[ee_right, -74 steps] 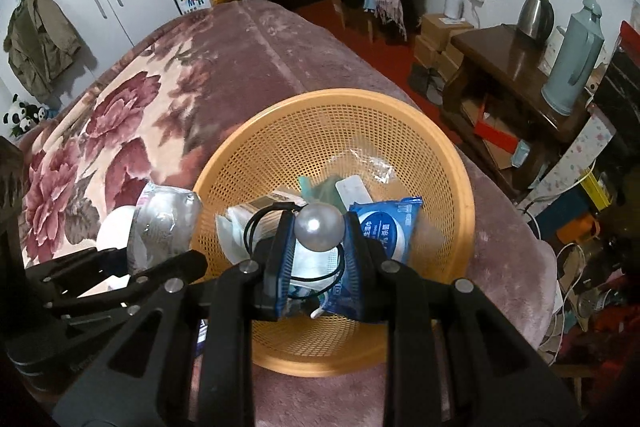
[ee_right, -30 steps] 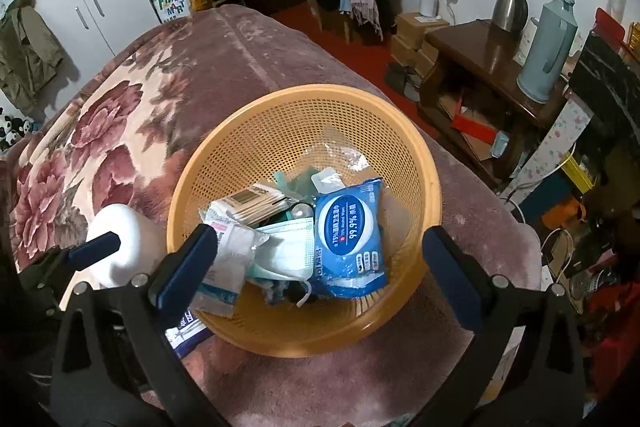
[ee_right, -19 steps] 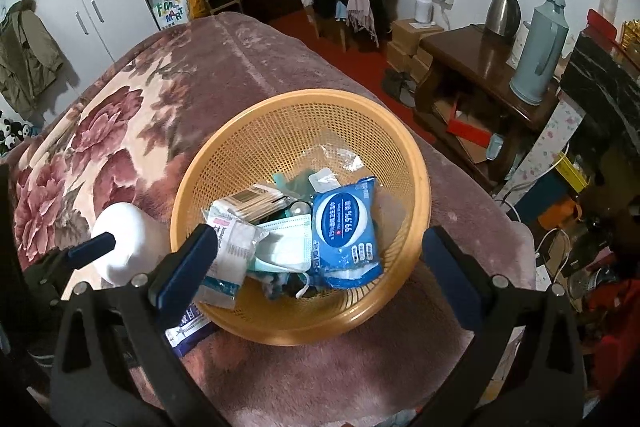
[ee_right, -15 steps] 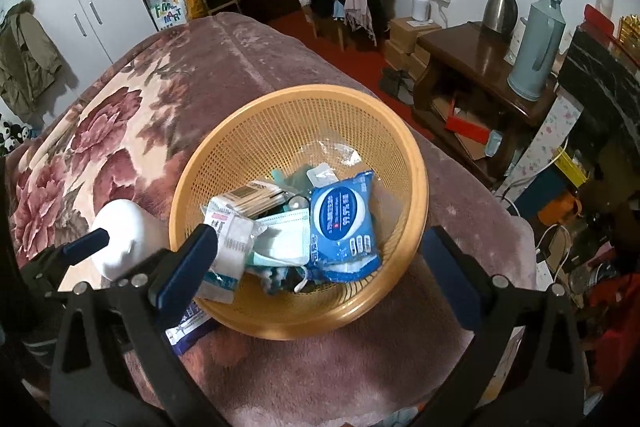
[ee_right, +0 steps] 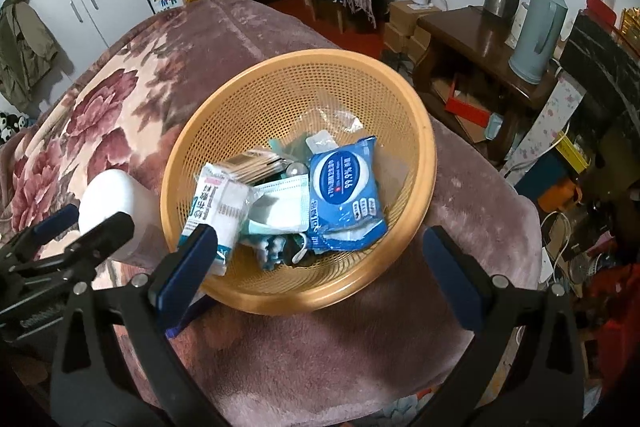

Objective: Organize soft objects

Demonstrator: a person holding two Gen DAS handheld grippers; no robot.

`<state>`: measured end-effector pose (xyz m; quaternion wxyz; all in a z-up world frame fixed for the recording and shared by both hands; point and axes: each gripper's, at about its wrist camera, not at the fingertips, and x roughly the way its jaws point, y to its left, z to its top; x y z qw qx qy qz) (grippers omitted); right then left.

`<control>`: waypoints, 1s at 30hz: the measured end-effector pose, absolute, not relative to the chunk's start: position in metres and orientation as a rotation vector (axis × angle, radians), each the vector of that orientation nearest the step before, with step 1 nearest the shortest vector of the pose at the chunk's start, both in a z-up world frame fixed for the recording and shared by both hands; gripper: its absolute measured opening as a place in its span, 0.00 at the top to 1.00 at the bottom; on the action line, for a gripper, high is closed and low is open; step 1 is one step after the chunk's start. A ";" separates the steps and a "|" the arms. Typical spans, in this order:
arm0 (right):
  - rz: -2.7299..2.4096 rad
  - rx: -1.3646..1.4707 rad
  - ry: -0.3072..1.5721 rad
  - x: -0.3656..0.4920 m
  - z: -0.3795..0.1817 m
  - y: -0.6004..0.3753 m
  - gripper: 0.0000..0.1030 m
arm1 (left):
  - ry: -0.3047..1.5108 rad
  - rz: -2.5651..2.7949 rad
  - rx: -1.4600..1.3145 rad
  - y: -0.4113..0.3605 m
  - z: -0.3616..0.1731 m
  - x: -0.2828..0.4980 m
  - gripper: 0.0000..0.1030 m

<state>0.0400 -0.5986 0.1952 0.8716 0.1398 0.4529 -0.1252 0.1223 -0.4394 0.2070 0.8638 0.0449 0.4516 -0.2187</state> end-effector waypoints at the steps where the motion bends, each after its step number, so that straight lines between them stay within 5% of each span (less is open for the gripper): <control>1: -0.261 0.290 0.947 0.040 0.195 -0.597 0.00 | 0.943 -0.459 0.084 -0.436 0.207 0.122 0.01; 30: -0.229 0.209 0.921 0.035 0.195 -0.542 0.00 | 0.920 -0.475 -0.032 -0.369 0.206 0.094 0.01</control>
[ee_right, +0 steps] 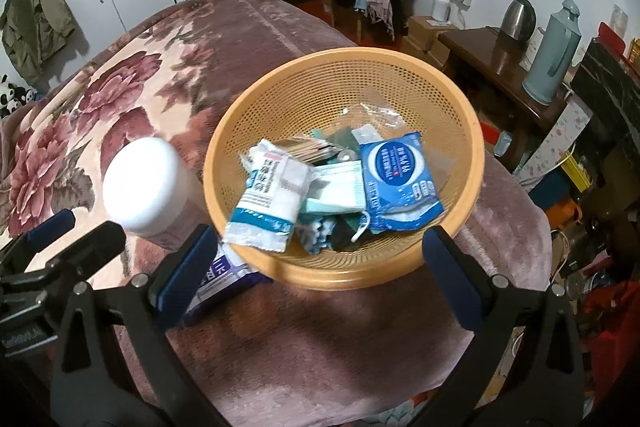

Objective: Organize soft objects

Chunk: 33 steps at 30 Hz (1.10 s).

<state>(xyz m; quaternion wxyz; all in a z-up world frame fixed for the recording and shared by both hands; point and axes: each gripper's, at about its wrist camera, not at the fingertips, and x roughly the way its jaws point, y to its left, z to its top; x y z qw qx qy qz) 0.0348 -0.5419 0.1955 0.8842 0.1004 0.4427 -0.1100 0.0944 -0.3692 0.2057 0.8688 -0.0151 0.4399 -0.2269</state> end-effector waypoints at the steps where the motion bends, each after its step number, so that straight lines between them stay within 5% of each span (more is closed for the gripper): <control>1: -0.227 0.206 0.920 0.035 0.195 -0.538 0.00 | 0.917 -0.471 -0.040 -0.365 0.206 0.094 0.01; 33: -0.015 0.048 0.945 0.045 0.172 -0.351 0.00 | 0.940 -0.223 -0.158 -0.158 0.173 0.073 0.01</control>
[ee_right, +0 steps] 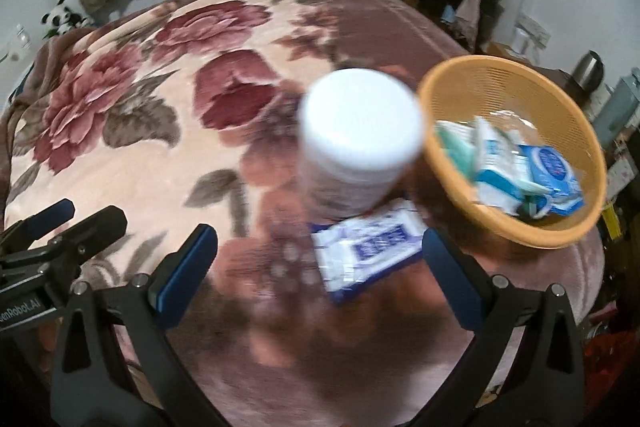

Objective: Organize soft objects

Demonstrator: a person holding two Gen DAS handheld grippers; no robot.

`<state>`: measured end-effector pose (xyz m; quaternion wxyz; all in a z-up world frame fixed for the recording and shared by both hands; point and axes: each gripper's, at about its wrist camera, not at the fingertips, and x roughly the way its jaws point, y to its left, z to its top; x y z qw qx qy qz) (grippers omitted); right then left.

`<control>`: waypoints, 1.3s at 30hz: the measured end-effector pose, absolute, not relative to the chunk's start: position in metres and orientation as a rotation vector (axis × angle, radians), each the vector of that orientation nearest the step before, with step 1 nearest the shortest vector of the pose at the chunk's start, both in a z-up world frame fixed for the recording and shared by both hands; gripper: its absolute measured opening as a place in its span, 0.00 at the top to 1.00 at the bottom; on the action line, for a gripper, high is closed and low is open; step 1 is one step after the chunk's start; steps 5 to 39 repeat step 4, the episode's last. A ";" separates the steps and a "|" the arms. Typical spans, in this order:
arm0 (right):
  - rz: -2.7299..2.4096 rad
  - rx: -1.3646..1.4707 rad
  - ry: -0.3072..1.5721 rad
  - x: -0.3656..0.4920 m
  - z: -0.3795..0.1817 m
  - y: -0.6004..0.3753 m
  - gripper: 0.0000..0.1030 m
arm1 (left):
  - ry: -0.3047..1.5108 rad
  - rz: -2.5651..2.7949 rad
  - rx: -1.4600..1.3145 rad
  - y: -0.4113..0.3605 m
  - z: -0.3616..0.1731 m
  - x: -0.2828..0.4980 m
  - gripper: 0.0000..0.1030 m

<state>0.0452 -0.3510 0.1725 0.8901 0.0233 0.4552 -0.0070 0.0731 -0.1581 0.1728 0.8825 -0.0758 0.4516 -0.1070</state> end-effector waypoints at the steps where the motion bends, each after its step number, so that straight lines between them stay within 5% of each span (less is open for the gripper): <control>1: 0.000 0.045 0.948 0.047 0.170 -0.341 0.00 | 0.935 -0.208 -0.161 -0.146 0.172 0.072 0.01; 39: 0.034 0.031 0.958 0.050 0.162 -0.317 0.00 | 0.928 -0.163 -0.164 -0.113 0.169 0.068 0.01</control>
